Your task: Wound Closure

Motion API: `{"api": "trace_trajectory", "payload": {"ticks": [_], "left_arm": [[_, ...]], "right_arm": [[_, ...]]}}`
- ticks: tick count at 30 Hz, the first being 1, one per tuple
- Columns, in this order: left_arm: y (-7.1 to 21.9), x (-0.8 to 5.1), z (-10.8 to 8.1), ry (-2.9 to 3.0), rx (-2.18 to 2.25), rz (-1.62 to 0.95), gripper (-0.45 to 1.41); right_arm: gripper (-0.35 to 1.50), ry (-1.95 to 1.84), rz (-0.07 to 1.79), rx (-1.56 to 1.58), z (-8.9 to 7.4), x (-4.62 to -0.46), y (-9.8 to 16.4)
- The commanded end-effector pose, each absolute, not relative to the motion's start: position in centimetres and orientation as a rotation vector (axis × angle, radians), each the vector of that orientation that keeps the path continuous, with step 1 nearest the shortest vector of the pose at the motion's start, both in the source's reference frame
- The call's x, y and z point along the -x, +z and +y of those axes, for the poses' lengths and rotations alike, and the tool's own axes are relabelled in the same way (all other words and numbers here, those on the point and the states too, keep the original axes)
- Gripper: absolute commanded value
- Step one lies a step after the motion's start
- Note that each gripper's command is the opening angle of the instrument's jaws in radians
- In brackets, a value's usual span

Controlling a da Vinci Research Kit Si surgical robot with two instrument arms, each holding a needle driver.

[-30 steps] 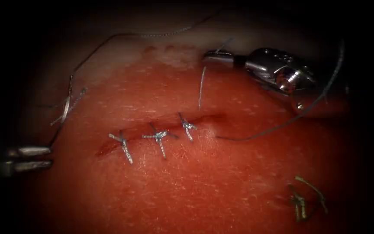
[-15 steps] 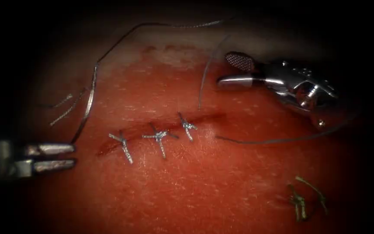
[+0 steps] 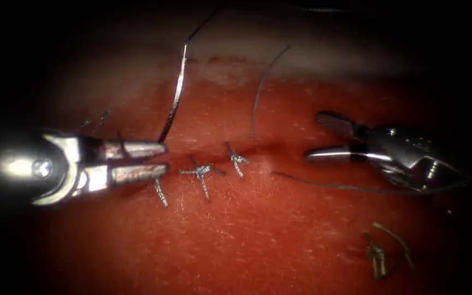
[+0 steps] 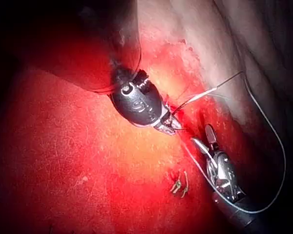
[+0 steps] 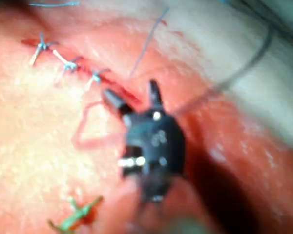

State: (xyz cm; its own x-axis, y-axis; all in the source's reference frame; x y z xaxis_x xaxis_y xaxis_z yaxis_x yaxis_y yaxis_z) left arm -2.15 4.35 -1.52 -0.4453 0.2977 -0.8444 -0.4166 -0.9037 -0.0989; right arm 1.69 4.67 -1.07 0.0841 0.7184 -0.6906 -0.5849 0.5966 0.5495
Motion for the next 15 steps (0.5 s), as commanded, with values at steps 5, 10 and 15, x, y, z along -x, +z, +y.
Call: {"api": "trace_trajectory", "payload": {"ticks": [5, 10, 15], "left_arm": [[-1.42, 2.15, 4.36, 2.359, 1.351, 0.16, -0.35], [-1.43, 2.02, 4.15, 2.372, 1.375, 0.153, -0.35], [-1.47, 1.73, 3.82, 2.354, 1.331, 0.083, -0.31]], "right_arm": [[1.38, 0.956, 1.133, -0.18, 4.59, -1.75, -1.02], [1.1, 0.938, 1.158, -0.203, 4.58, -1.78, -1.17], [1.08, 0.91, 1.19, -0.208, 4.65, -1.82, -1.3]]}}
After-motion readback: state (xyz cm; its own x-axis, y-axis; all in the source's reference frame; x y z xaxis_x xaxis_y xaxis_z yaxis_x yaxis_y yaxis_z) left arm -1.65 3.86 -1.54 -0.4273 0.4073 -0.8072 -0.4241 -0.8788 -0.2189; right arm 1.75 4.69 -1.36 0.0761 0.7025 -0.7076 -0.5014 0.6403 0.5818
